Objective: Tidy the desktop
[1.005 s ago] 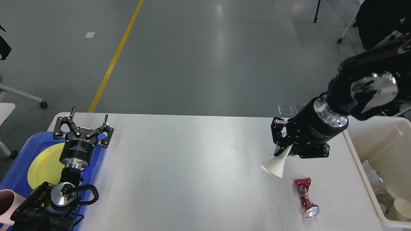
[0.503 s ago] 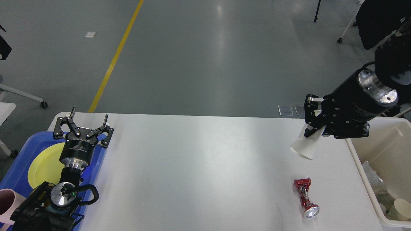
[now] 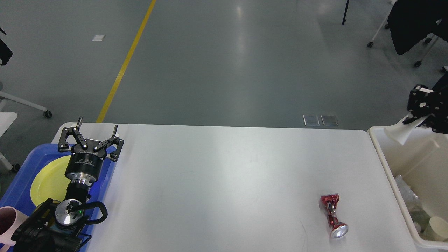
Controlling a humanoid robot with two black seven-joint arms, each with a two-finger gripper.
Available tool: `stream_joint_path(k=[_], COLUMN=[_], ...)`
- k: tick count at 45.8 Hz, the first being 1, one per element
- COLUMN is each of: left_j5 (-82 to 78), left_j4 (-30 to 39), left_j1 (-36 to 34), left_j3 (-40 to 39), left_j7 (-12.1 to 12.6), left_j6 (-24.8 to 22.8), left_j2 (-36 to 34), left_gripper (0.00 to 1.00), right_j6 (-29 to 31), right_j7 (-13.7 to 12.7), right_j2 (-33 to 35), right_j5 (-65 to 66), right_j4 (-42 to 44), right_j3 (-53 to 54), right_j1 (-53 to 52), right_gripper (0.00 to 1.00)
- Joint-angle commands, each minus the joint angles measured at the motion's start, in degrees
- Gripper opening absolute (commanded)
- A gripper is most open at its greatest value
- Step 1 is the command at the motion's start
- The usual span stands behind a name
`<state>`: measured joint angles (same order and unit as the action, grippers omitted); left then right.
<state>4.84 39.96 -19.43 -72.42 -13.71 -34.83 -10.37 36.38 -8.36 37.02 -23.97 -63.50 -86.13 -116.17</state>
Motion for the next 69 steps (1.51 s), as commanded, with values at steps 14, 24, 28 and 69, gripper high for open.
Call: stream_joint_path(k=[14,24,28,69], left_j5=[0.00,0.00,0.00,0.00], left_j4=[-0.06,-0.06,-0.06,-0.06], left_j1=[0.00,0.00,0.00,-0.09], left_j3=[0.00,0.00,0.00,0.00], left_j7=[0.00,0.00,0.00,0.00], left_j6=[0.02,0.02,0.02,0.02], left_j2=[0.00,0.00,0.00,0.00], left_gripper=[0.96,0.96,0.96,0.96], right_j6=[0.01,-3.76,-11.49,-42.53], right_j7=[0.10,0.10,0.01,-0.08], right_j2=[3.06,-5.46,-8.27,-15.92], right_j5=[0.15,0.07,0.15,5.16], right_j4=[35.53,54.87,59.19,58.49], right_j3=[21.69,25.92,27.15,27.59], right_j1=[44.51,65.61,73.00,84.35], right_gripper=[0.00,0.00,0.00,1.00])
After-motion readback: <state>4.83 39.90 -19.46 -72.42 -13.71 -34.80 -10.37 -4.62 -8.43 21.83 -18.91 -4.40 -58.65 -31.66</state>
